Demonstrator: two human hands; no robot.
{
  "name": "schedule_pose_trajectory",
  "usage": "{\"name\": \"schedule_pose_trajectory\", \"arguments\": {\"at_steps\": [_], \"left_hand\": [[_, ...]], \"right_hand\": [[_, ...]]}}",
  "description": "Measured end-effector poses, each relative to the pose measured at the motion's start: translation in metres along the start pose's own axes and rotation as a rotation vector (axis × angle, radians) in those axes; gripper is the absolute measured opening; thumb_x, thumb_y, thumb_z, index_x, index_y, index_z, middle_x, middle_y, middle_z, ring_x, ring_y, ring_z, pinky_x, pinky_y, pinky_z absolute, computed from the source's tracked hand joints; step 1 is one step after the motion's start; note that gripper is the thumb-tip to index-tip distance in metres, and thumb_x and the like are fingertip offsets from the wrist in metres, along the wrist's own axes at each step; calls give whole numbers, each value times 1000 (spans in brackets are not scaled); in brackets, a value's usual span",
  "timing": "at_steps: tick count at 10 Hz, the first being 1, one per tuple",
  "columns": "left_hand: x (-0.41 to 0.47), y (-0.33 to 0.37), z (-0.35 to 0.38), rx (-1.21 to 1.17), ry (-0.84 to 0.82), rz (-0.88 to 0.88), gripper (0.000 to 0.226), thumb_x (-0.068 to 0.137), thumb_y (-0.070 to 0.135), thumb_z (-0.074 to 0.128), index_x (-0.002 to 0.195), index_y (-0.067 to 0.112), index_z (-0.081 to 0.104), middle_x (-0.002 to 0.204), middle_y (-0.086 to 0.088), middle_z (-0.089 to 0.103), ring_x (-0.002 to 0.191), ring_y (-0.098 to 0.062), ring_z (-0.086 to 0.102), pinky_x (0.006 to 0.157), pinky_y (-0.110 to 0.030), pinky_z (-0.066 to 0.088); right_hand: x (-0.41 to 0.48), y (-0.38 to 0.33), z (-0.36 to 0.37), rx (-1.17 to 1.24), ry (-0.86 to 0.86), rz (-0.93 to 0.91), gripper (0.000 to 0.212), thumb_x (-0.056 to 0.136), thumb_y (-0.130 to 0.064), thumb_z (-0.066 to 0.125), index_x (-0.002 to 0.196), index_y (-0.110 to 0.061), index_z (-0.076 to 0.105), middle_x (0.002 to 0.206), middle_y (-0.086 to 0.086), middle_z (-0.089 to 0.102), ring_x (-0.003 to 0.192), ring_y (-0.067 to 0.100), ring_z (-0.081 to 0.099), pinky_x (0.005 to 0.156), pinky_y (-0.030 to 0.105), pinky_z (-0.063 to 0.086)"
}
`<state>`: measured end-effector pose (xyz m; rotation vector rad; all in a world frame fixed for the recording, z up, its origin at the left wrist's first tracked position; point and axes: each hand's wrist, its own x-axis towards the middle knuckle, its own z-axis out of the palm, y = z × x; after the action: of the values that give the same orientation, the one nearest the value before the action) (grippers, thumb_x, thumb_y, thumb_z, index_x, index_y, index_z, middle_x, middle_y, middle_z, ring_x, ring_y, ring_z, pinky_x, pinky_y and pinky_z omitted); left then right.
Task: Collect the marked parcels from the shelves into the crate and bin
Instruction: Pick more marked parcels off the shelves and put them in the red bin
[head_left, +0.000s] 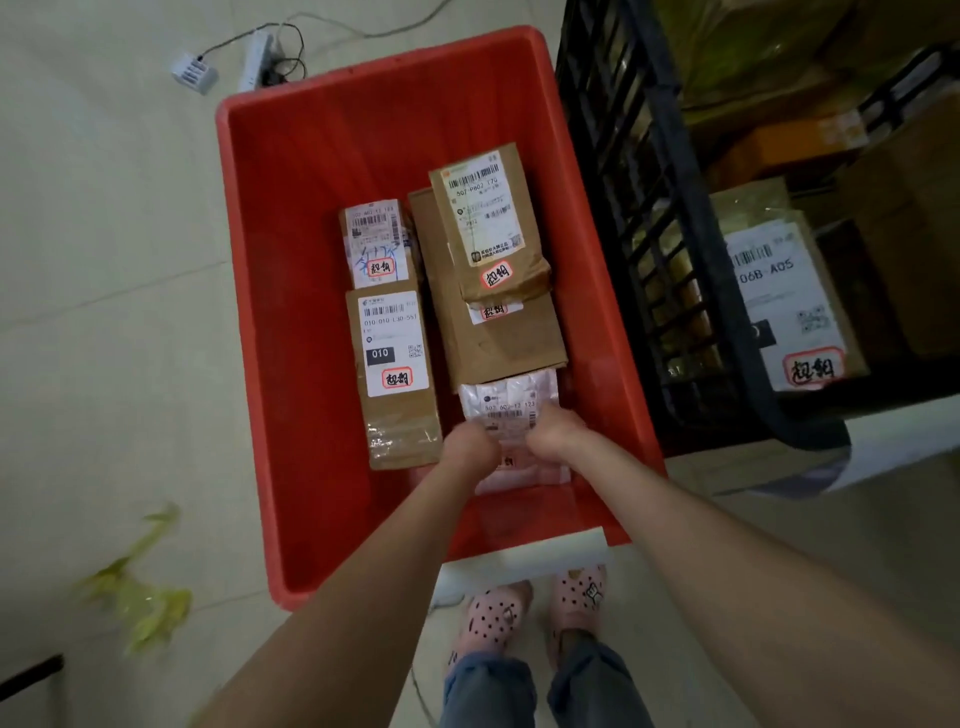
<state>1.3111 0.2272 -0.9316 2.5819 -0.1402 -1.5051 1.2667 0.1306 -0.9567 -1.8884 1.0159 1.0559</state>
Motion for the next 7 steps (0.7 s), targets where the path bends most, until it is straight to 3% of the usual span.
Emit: {"name": "schedule_pose_trajectory", "arguments": {"at_steps": [1, 2, 3, 5, 7], "left_hand": [[-9, -6, -11, 248, 90, 95, 40, 96, 13, 43, 132, -3, 46, 130, -18, 56, 119, -33, 54, 93, -36, 44], [-38, -6, -28, 313, 144, 159, 61, 89, 14, 56, 143, 7, 28, 134, -15, 47, 122, -32, 49, 93, -41, 45], [-69, 0, -47, 509, 253, 269, 68, 85, 17, 64, 142, 13, 27, 140, -9, 39, 128, -28, 40, 95, -40, 44], [-119, 19, -77, 710, 366, 407, 72, 86, 18, 65, 144, 12, 23, 141, -7, 37, 129, -26, 40, 92, -37, 45], [-190, 43, -71, 873, 370, 530, 79, 86, 22, 67, 147, 11, 19, 144, -9, 35, 130, -27, 41, 93, -36, 46]], "right_hand": [[-24, -3, -9, -62, 68, -8, 69, 89, -18, 52, 151, -24, 22, 147, 17, 35, 130, 37, 43, 107, 44, 39], [-56, -6, -17, -106, 140, -64, 63, 91, -23, 54, 148, -24, 27, 144, 14, 32, 132, 35, 38, 107, 44, 38], [-90, -7, -27, -123, 249, -144, 55, 91, -20, 50, 143, -25, 32, 141, 10, 35, 131, 33, 38, 103, 41, 37], [-156, 0, -44, -115, 448, -195, 44, 98, -31, 41, 142, -26, 32, 141, 6, 37, 128, 29, 40, 98, 41, 40], [-239, 35, -47, -76, 494, -162, 63, 93, -29, 55, 147, -26, 24, 145, 7, 33, 129, 29, 37, 100, 42, 42]]}}
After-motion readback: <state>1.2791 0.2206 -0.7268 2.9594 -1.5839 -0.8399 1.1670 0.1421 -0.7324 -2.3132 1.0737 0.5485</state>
